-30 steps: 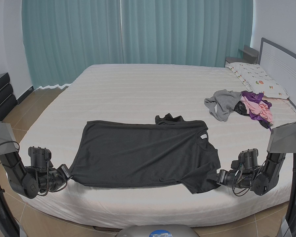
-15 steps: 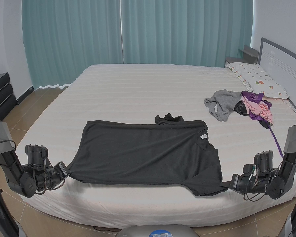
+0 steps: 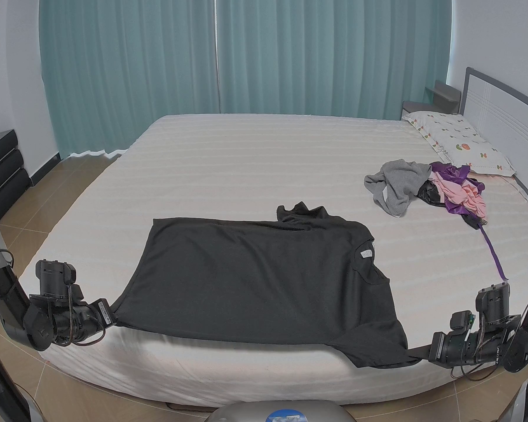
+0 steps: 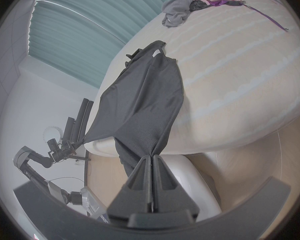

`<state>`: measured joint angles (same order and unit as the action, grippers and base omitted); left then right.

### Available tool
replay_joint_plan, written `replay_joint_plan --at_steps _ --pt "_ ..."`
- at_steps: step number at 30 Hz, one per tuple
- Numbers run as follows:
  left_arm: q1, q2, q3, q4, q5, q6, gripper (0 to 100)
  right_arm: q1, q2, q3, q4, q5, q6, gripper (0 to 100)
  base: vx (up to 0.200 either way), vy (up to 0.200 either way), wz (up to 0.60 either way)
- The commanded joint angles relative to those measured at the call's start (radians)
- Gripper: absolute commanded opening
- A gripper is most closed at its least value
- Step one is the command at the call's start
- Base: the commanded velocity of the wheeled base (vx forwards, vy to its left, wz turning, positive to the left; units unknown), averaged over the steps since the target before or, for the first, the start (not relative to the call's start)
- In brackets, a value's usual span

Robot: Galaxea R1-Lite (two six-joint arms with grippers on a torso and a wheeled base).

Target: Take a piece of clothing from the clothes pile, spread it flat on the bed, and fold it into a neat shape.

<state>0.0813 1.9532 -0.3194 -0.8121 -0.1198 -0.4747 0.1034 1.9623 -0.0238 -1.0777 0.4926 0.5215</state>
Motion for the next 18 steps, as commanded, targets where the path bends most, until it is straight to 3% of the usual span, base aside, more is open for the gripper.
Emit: replay_joint_plan --at_steps 1,4,9,10,13,18 --pt "0.008 -0.007 0.014 0.008 0.000 0.022 0 0.007 -0.010 0.024 0.027 0.000 -0.012 0 0.000 0.000 0.00" --pt "0.011 0.000 0.029 0.010 0.000 0.054 0 0.039 -0.011 0.024 0.134 0.000 -0.080 0 0.000 0.000 0.00" --pt "0.009 0.006 0.052 0.037 0.000 0.117 0 0.042 0.032 0.024 0.156 0.000 -0.120 0 0.000 0.000 0.00" --pt "0.009 0.006 0.052 0.037 0.000 0.117 0 0.042 0.032 0.024 0.156 0.000 -0.120 100 0.000 0.000 0.00" --pt "0.009 0.010 0.054 0.045 0.000 0.126 0 0.047 0.089 0.021 0.139 0.000 -0.150 100 0.000 0.000 0.00" --pt "0.006 0.012 0.056 0.047 0.000 0.126 0 0.025 0.109 -0.013 0.054 0.001 -0.121 100 0.000 0.000 0.00"
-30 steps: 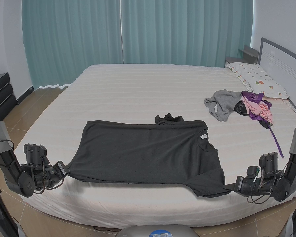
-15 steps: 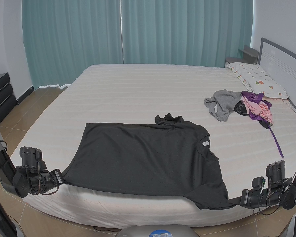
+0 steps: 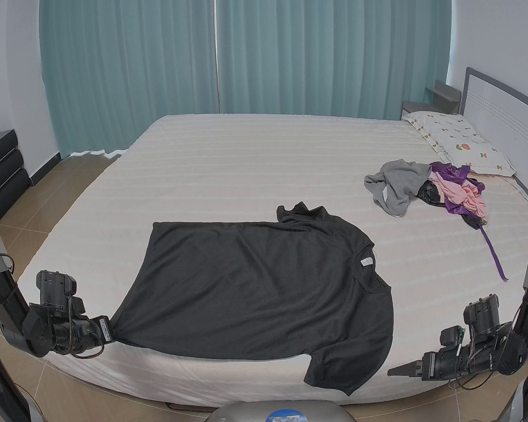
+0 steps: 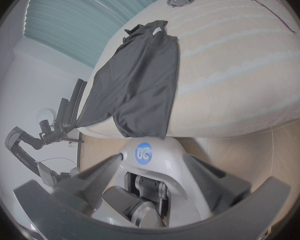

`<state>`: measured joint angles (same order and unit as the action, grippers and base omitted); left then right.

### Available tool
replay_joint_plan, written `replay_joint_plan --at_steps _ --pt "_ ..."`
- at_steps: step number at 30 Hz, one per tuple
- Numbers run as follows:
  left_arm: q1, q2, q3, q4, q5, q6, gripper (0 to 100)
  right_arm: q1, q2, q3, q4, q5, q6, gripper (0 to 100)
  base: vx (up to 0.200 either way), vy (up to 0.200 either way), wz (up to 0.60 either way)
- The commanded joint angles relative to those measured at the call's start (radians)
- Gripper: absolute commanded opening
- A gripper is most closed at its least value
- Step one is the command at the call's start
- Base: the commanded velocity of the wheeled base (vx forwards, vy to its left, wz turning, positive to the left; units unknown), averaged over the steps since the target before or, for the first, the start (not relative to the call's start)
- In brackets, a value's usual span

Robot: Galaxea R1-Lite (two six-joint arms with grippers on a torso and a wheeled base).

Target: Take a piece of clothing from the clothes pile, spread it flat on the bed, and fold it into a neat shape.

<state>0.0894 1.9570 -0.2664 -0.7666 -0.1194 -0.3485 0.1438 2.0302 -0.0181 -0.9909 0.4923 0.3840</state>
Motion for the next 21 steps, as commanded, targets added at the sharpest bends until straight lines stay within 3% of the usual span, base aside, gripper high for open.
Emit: replay_joint_plan --at_steps 1,6,9,11,13,21 --pt "-0.002 0.010 0.003 0.001 0.000 0.000 0 -0.020 0.042 -0.031 -0.046 0.002 0.027 100 0.000 0.000 0.00" --pt "-0.003 0.011 0.003 0.001 0.000 0.000 0 -0.010 0.067 -0.146 -0.058 -0.024 0.111 100 0.000 0.000 0.00" --pt "-0.003 0.011 0.003 0.001 0.000 0.000 0 -0.010 0.096 -0.189 -0.058 -0.049 0.118 100 0.000 0.000 0.00" --pt "-0.003 0.011 0.003 0.001 0.000 0.000 0 -0.009 0.166 -0.247 -0.063 -0.112 0.118 100 0.000 0.000 0.00" --pt "-0.003 0.011 0.001 0.001 0.000 0.000 0 -0.009 0.200 -0.278 -0.065 -0.129 0.118 100 0.000 0.000 0.00" --pt "-0.003 0.019 0.001 0.000 -0.002 0.000 0 0.002 0.266 -0.368 -0.061 -0.138 0.121 100 0.000 0.000 0.00"
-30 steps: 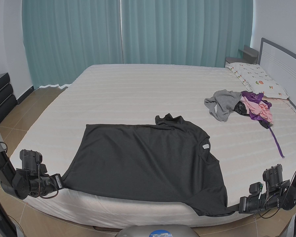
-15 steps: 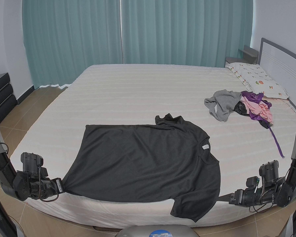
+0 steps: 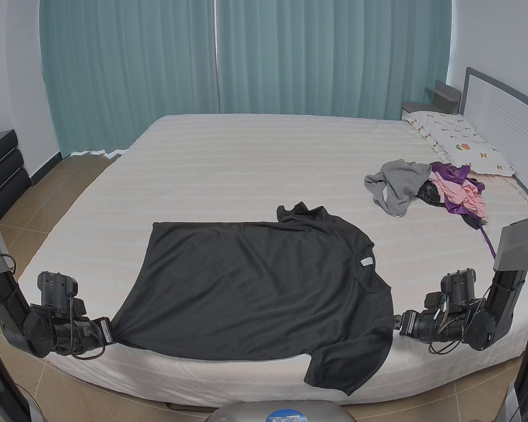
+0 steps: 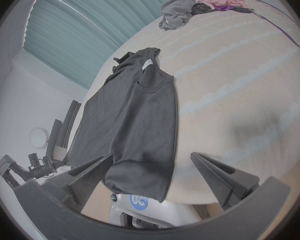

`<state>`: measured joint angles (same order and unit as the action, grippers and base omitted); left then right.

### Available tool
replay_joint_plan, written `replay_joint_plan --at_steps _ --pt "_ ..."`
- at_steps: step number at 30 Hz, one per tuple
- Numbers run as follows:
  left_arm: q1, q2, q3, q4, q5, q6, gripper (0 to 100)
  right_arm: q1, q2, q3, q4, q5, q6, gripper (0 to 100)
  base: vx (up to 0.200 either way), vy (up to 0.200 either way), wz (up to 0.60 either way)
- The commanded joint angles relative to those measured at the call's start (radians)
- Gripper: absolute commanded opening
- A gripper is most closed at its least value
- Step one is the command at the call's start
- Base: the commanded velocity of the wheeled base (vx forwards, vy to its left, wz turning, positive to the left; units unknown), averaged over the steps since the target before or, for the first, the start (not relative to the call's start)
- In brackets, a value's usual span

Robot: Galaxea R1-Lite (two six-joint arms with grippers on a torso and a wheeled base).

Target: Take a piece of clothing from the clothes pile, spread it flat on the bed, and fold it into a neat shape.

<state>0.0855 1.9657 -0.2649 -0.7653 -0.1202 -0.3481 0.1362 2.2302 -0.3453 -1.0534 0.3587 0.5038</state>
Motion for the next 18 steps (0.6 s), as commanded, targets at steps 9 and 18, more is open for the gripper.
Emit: replay_joint_plan --at_steps 9,18 --pt "0.000 0.025 -0.002 -0.006 -0.001 0.000 0 0.019 0.089 -0.083 -0.002 -0.061 0.007 0 0.000 0.000 0.00" --pt "0.000 0.027 0.000 -0.003 -0.001 0.000 0 -0.017 -0.015 0.031 0.015 -0.066 -0.013 0 0.000 0.000 0.00"
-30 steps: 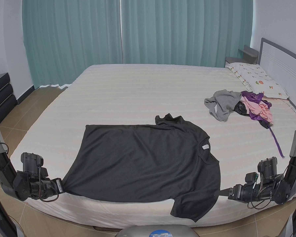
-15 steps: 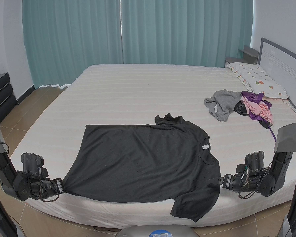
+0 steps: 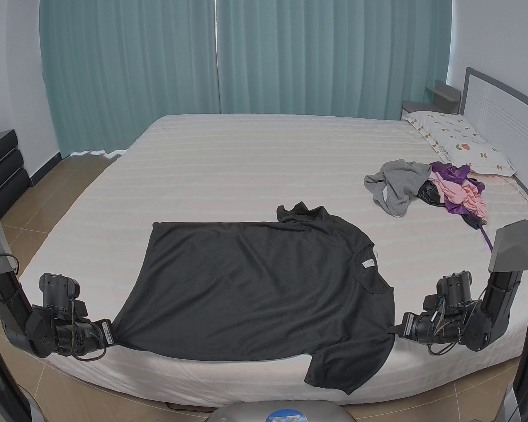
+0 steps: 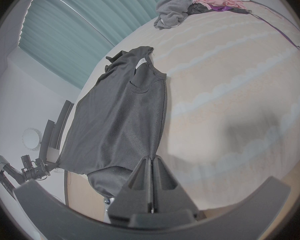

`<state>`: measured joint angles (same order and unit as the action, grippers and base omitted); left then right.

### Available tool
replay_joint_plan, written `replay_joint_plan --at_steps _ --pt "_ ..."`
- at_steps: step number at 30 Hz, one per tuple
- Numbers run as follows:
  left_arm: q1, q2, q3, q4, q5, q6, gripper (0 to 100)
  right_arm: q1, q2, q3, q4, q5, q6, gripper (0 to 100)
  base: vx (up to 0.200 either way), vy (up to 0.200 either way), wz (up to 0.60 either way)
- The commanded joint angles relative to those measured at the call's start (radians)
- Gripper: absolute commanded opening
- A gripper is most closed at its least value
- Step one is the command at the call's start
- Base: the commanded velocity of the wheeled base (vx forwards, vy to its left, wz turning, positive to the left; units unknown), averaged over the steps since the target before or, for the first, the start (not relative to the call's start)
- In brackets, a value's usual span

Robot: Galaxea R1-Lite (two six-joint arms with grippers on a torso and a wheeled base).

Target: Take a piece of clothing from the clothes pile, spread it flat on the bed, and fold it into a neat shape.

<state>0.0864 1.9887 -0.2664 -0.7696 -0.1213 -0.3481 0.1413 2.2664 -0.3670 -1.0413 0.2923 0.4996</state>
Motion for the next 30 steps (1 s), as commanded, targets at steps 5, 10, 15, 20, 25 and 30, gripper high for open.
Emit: replay_joint_plan --at_steps 5,10,15,20,25,30 --pt "0.000 0.004 0.003 0.003 0.000 0.000 0 -0.062 -0.074 0.102 0.001 0.007 -0.049 0 0.000 0.000 0.00" --pt "-0.004 0.010 0.006 0.003 0.000 0.001 0 -0.083 -0.077 0.151 -0.006 0.011 -0.065 0 0.000 0.000 0.00" --pt "-0.007 0.012 0.006 0.004 0.000 0.000 0 -0.071 -0.070 0.200 -0.010 0.027 -0.110 0 0.000 0.000 0.00" --pt "-0.010 0.012 0.010 0.004 -0.001 0.000 0 -0.074 -0.070 0.188 -0.016 0.028 -0.116 0 0.000 0.000 0.00" --pt "-0.022 0.024 0.016 0.003 -0.005 0.000 100 -0.069 -0.071 0.171 -0.016 0.033 -0.104 100 0.000 0.000 0.00" --pt "-0.020 0.021 0.006 -0.002 -0.014 -0.009 100 -0.081 -0.099 0.158 -0.066 0.080 -0.047 100 0.000 0.000 0.00"
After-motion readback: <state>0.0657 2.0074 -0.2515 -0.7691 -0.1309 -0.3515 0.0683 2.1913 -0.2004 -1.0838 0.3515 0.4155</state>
